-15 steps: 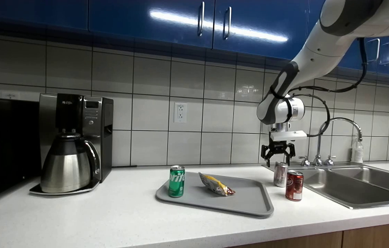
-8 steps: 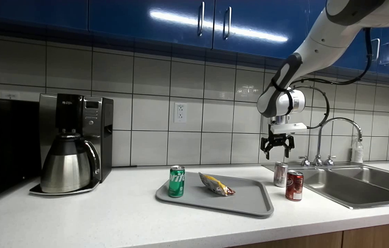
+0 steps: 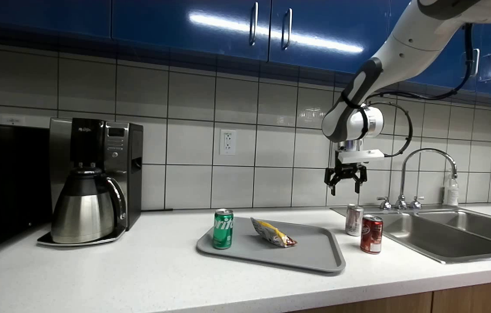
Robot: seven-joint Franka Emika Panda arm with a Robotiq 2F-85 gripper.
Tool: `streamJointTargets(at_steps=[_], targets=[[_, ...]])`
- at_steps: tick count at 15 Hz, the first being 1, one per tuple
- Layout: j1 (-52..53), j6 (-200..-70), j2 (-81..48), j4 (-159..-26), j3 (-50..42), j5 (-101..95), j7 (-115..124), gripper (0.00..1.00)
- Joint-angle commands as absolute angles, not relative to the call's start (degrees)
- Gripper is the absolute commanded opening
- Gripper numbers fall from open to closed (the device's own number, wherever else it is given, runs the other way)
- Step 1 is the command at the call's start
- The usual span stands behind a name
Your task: Remove the red, grey and green cans from the tray
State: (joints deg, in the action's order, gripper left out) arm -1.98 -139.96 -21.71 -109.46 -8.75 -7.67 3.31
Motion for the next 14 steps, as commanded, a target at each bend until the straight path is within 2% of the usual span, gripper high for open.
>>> streamJointTargets(at_steps=[1, 14], targets=[[-1.08, -141.23, -18.62, -112.25, -7.88, -9.76, 4.00, 1.00], [4.32, -140.35, -19.30, -111.42, -1.11, -8.47, 3.78, 1.00]])
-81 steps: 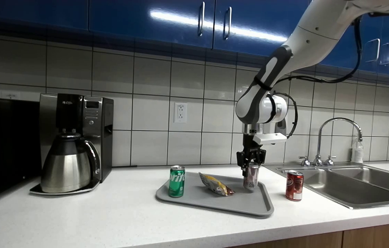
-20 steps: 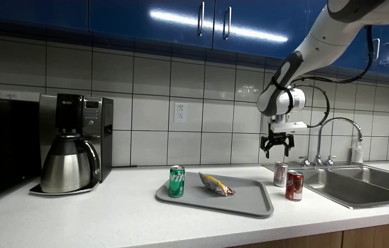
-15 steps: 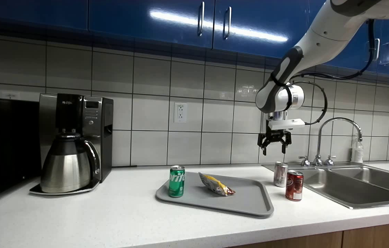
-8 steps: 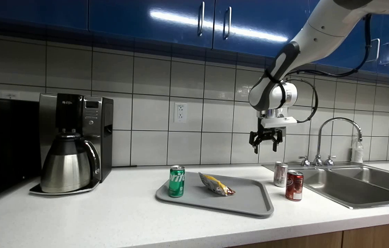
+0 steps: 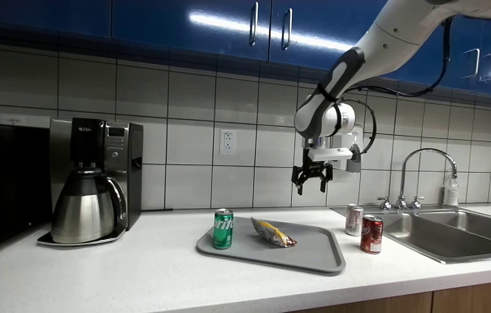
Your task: Remove the red, grey and green cans from the tray
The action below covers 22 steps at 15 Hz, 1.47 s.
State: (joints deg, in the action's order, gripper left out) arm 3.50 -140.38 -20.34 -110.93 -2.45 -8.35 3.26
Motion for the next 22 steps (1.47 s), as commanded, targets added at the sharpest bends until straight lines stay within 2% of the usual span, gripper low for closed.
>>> streamJointTargets(at_steps=[1, 7, 22], targets=[[4.88, -140.41, -19.33, -111.45, -0.71, -8.56, 4.07, 1.00], [9.06, -140.88, -19.12, -111.72, 0.77, -9.79, 7.61, 1.00], [9.00, -140.35, -20.33, -110.84, 0.95, -8.71, 6.23, 1.00]])
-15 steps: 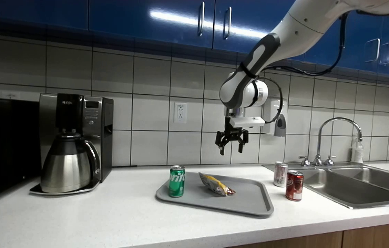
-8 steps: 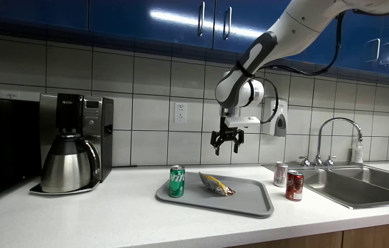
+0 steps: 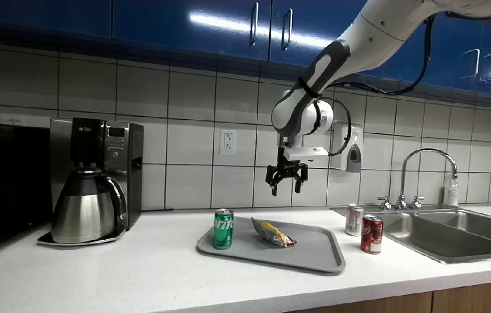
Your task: Remove the red, grey and green cans from the tray
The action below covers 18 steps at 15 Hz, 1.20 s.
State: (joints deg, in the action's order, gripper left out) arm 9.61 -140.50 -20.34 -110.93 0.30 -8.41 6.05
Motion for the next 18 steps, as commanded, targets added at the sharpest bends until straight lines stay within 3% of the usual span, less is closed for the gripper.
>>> streamJointTargets(at_steps=[1, 18], targets=[[9.00, -140.35, -20.33, -110.84, 0.95, -8.71, 6.23, 1.00], [15.37, -140.56, -20.65, -109.27, 0.40, -13.79, 18.58, 1.00]])
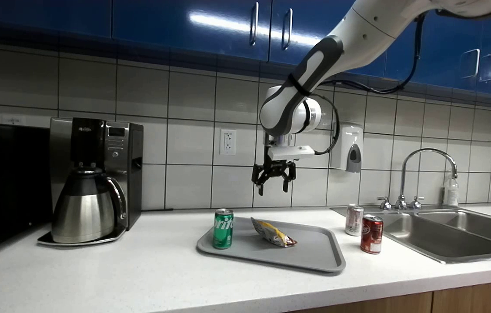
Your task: Remove the red, grey and green cans from the tray
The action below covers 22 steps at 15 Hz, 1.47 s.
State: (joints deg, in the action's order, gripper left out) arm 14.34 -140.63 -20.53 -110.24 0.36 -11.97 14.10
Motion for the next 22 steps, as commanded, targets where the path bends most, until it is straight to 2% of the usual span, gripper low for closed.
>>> streamJointTargets(at_steps=[1, 22], targets=[[15.71, -140.48, -20.77, -109.01, 0.52, -13.47, 19.62, 1.00], [20.39, -139.52, -26.58, -101.61, 4.96, -8.95, 23.48, 1.00]])
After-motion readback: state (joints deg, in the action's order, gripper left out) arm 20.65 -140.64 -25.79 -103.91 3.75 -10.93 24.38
